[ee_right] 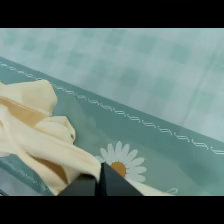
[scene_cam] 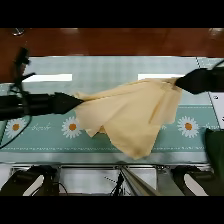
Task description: Fold the shirts.
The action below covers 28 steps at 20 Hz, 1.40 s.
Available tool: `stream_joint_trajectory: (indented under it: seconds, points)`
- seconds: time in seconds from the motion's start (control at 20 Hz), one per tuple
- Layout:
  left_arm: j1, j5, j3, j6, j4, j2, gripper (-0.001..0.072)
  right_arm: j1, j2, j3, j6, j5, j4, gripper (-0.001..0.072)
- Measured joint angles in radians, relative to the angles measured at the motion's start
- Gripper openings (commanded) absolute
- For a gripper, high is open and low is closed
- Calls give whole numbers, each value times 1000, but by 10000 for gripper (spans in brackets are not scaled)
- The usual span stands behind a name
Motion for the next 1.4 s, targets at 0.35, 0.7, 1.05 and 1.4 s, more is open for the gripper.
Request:
stream_joint_trajectory:
  seconds: [0.35,0.7,1.05,1.4]
  points:
    - [-166,470,-84,10,8,-343,261,-2,-466,122,-4,-227,74,35]
    - [-74,327,139,-19,99,-549,700,-103,-682,306,12,-164,158,629]
    - [154,-134,44,-52,203,-547,700,-320,-473,-44,0,-29,-53,628]
    - [-4,67,-199,49,27,-534,699,-367,-91,-672,-95,-167,141,629]
